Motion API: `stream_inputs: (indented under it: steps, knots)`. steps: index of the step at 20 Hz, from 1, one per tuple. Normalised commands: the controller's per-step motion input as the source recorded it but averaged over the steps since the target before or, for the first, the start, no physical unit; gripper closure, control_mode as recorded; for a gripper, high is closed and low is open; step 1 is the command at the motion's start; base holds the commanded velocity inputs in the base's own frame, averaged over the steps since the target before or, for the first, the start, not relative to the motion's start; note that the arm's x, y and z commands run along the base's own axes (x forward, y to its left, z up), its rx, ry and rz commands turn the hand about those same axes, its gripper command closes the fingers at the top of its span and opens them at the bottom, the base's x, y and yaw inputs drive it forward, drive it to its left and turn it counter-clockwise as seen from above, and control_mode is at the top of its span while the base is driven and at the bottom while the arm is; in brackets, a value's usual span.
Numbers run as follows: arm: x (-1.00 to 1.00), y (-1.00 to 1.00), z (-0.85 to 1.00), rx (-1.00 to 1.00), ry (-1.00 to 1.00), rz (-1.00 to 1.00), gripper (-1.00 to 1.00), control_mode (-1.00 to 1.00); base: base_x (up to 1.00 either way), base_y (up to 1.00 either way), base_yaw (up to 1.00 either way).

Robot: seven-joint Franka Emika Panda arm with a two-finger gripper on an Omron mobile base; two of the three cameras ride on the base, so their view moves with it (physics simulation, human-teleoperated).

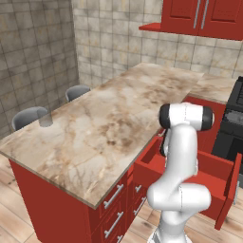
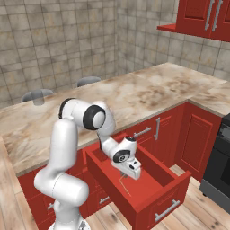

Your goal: Take a straw from the drawer in front and place it inside the glass cup on the dining counter.

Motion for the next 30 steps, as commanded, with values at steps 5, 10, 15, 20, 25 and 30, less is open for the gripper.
stream_inputs:
  steps: [5,10,15,20,25,30]
  knots:
    - [-0.04,-0.25,0.61,0.0,0.0,0.0,1.0,-1.0,0.0,0.0,0.0]
    - [-0.17,-0.22,0.78,0.01,0.0,0.01,1.0,-1.0,0.0,0.0,0.0]
    - [-0.48,-0.06,0.82,0.01,-0.01,0.01,1.0,-1.0,0.0,0.0,0.0]
    - [-0.62,0.0,0.8,0.0,-0.04,0.01,1.0,-1.0,0.0,0.0,0.0]
    - [-0.45,-0.01,0.88,0.0,-0.03,0.0,1.0,-1.0,0.0,0.0,0.0]
    - [-0.36,-0.04,0.81,0.0,-0.02,0.0,1.0,-1.0,0.0,0.0,0.0]
